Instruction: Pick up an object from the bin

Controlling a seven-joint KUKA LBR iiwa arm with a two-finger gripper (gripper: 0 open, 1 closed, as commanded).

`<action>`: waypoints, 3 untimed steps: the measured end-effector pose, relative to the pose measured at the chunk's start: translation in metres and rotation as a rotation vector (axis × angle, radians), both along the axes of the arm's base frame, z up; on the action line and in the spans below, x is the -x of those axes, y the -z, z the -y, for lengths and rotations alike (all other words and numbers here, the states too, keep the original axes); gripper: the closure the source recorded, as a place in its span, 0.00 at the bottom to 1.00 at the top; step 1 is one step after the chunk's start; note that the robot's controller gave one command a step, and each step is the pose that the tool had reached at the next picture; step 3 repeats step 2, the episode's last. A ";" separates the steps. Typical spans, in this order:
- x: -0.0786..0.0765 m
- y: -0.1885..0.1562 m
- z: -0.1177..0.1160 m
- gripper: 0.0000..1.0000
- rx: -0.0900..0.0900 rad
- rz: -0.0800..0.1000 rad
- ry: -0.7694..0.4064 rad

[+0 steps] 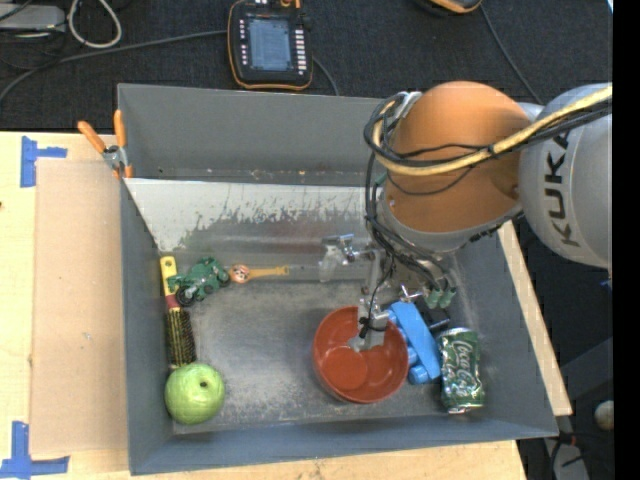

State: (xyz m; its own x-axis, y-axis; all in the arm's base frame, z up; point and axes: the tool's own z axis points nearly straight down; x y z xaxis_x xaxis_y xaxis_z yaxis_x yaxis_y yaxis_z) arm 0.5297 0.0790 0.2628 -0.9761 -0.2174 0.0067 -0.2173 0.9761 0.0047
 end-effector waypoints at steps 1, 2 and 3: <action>0.003 -0.032 0.010 0.00 -0.001 0.003 -0.079; 0.001 -0.033 -0.005 0.00 -0.002 -0.001 -0.040; 0.001 -0.033 -0.005 0.00 -0.002 -0.001 -0.040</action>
Offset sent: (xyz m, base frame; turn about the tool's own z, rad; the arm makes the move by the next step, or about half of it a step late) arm -0.0006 0.0075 0.0341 -0.0322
